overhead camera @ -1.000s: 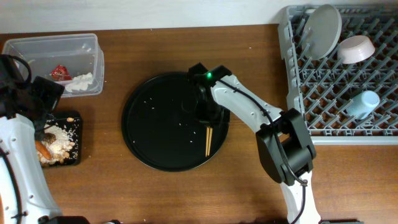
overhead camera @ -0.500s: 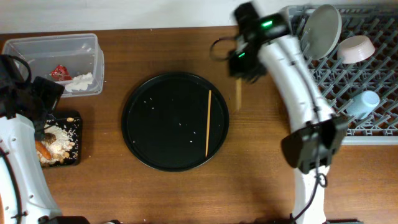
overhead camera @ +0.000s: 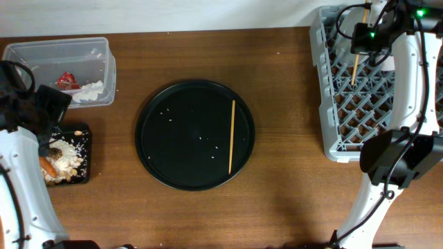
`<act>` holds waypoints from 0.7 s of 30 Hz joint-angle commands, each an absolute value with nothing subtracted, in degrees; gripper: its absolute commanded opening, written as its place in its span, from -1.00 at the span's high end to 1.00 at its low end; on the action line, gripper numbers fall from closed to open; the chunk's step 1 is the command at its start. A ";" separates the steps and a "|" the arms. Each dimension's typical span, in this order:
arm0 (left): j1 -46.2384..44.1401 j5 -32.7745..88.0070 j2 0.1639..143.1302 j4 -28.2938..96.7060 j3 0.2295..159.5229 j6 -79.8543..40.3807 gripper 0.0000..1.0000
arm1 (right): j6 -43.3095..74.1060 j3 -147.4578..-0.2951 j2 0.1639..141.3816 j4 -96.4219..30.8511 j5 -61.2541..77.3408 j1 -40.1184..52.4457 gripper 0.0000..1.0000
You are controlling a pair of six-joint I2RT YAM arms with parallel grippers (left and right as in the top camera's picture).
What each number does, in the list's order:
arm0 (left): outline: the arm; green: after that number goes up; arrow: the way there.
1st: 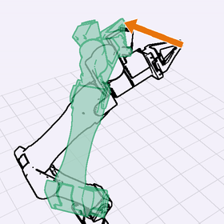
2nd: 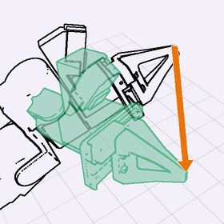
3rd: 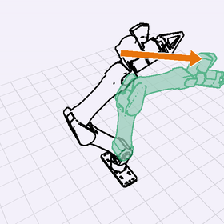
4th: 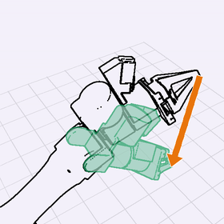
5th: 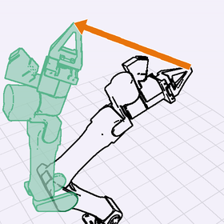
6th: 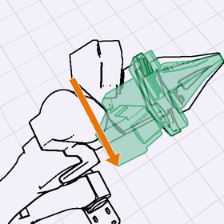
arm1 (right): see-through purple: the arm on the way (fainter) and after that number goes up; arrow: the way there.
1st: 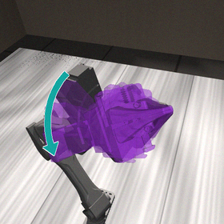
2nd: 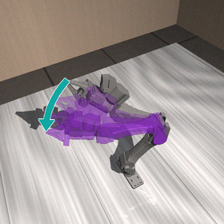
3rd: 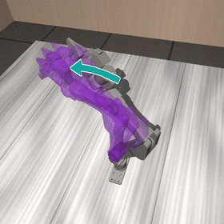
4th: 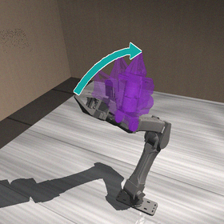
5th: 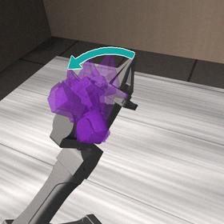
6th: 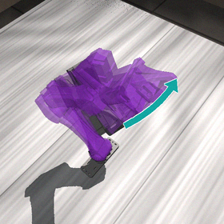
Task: Sort waste into correct bins and load items into the dishwasher rack
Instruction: 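Carry the chopstick right and insert it into the grey rack, then return the right gripper and grasp the second chopstick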
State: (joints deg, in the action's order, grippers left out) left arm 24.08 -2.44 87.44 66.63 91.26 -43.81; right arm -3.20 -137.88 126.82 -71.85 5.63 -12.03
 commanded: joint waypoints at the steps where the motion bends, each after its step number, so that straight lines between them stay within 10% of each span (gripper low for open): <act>1: 24.18 -3.27 87.50 66.70 91.09 -44.31 -0.98 | -10.31 -138.76 129.10 -70.87 7.09 -11.64 0.92; 13: 24.16 -3.27 87.50 66.70 91.09 -44.29 -0.99 | -10.28 -138.61 136.53 -73.19 9.50 -11.55 0.85; 21: 24.18 -3.27 87.53 66.70 91.09 -44.31 -0.98 | -10.00 -138.91 136.00 -77.65 11.29 -11.49 -0.08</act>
